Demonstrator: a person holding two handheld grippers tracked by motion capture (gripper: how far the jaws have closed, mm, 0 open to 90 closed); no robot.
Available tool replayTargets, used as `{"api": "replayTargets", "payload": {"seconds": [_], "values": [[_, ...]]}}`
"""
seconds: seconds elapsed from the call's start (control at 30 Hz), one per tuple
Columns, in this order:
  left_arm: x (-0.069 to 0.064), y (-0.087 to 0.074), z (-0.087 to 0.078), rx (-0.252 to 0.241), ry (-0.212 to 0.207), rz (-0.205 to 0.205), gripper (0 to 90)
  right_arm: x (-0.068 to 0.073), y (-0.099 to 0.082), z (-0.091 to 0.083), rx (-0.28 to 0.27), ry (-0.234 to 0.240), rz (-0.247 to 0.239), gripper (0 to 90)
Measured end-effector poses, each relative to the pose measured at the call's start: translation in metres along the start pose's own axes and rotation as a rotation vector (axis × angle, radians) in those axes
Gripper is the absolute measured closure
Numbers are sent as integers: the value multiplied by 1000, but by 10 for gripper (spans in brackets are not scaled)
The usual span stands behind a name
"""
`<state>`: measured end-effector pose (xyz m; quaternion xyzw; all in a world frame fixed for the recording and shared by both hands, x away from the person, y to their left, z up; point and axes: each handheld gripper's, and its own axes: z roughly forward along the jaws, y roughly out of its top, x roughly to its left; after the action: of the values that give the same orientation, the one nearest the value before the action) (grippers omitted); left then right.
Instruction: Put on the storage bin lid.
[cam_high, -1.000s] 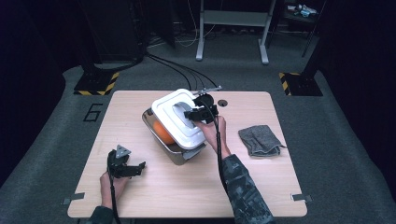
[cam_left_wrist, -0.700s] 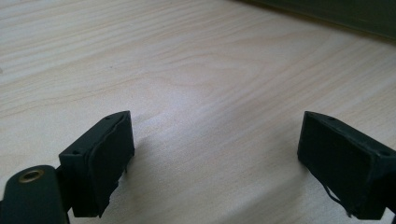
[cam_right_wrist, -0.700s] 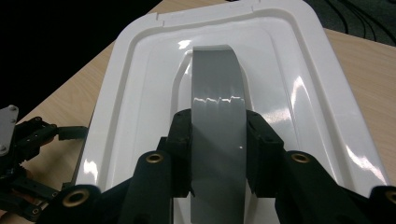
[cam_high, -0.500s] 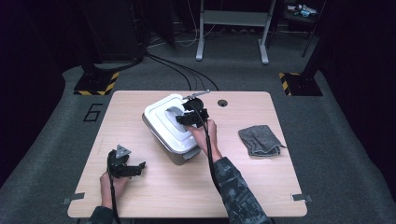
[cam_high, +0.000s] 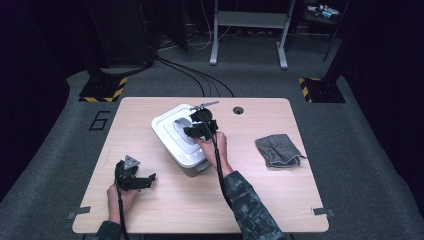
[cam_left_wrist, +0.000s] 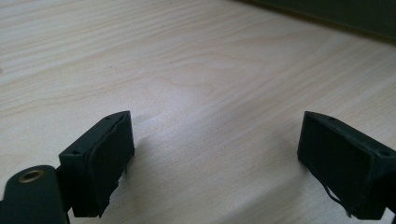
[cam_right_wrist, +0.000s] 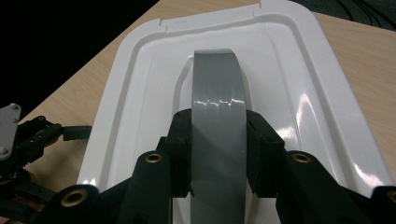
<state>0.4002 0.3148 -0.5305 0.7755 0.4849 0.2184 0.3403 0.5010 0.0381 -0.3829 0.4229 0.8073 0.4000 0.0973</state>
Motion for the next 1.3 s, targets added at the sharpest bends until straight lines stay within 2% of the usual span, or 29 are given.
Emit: {"api": "replayTargets", "payload": {"seconds": [0.03,0.1,0.2,0.27,0.3,0.33,0.37,0.47,0.53,0.57,0.77,0.97,1.07,1.17,1.3], "values": [[0,0,0,0,0,-1,105,0,0,0,0,-1,-1,656],[0,0,0,0,0,0,105,-1,0,-1,-12,-9,13,557],[0,0,0,0,0,-1,105,-2,1,-3,-15,-12,15,528],[0,0,0,0,0,0,105,-5,1,-8,-22,-16,-2,393],[0,0,0,0,0,0,105,-5,1,-8,-22,-16,-2,393],[0,0,0,0,0,0,106,-6,2,-12,-16,-18,3,307],[0,0,0,-1,1,0,106,-6,2,-12,-16,-18,3,307],[0,0,0,0,0,-1,105,-9,1,-17,-31,-16,-32,212],[0,0,0,-1,0,-1,106,-10,1,-22,-27,-13,-23,164],[0,0,0,-1,1,0,105,-12,1,-24,-36,-10,-41,146],[0,0,0,0,1,0,105,-17,-4,-41,-50,-11,-45,94],[0,0,0,1,1,2,105,-25,-13,-60,-79,-22,-73,48],[0,0,0,-1,0,-1,105,-30,-22,-75,-107,-38,-82,33],[0,0,0,-1,0,-1,105,-33,-27,-80,-114,-40,-89,30],[0,0,0,-1,1,-1,105,-43,-45,-97,-134,-69,-88,23]]}}
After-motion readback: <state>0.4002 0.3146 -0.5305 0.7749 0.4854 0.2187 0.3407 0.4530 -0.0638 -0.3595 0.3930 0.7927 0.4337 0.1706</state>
